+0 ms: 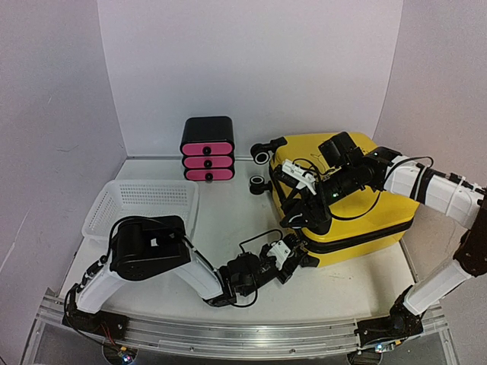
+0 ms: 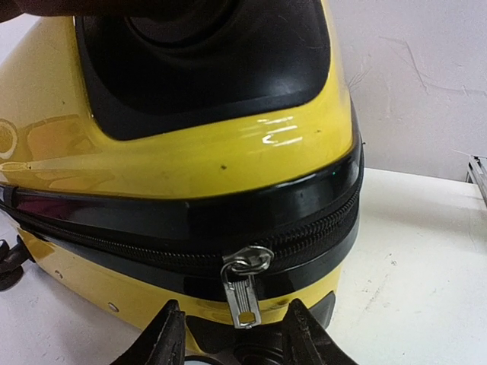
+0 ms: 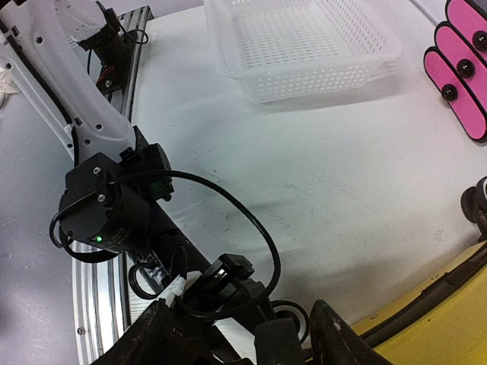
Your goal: Open, take out, and arrange the luggage
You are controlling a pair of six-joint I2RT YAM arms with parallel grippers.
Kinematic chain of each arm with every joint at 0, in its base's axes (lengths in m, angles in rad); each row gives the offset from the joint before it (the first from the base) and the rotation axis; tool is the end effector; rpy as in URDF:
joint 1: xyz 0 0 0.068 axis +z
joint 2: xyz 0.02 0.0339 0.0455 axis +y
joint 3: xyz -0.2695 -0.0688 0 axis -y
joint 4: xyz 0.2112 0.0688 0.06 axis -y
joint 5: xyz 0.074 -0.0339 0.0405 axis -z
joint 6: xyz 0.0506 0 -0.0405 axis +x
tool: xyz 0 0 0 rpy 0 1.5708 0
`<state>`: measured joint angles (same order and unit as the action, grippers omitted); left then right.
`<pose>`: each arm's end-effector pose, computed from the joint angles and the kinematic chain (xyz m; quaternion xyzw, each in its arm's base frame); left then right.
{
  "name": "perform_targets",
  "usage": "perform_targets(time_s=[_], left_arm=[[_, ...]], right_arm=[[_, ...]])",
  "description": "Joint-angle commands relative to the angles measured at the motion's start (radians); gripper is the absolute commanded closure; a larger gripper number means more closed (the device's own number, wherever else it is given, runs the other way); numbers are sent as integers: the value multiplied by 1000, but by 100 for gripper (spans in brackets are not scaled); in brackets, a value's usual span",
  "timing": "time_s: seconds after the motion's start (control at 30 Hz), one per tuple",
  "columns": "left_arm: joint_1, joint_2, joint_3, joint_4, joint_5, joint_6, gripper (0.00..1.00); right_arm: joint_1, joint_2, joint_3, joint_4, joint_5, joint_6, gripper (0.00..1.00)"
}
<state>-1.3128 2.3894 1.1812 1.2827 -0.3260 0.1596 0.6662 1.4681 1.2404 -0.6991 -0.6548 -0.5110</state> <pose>0.1354 -0.4497 0.1305 0.3626 0.5773 -0.3017 0.6665 0.2012 0.1974 0.3011 -0.5833 0.6906 0.3274 0.2751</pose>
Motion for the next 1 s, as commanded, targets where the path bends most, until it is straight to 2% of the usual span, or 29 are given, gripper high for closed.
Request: perform_targets(time_s=[0.0,0.07,0.13,0.27,0.4,0.5,0.63,0.83,0.97], left_arm=[[2,-42,37,32,-6,2,58],[1,-46,36,30,-22,5,65],[0,-55,28,32,-32,2,68],[-8,-69,23,33,-44,9,58],[-10,-71,30,32,-47,15,57],[-12,-72,42,31,-41,21,62],[-13,-75,53,27,-23,15,74],[-14,-77,62,14,-31,28,88],[-13,-88,52,8,-71,38,92]], right_arm=[[9,-61,31,82,-65,42,100],[10,-59,30,82,-66,42,100],[10,-58,27,82,-62,42,100],[10,-55,29,82,-61,40,100],[12,-53,31,83,-61,37,100],[12,-48,32,82,-65,37,100],[12,-46,31,82,-68,37,100],[13,-50,30,82,-66,37,100],[13,-53,28,84,-68,39,100]])
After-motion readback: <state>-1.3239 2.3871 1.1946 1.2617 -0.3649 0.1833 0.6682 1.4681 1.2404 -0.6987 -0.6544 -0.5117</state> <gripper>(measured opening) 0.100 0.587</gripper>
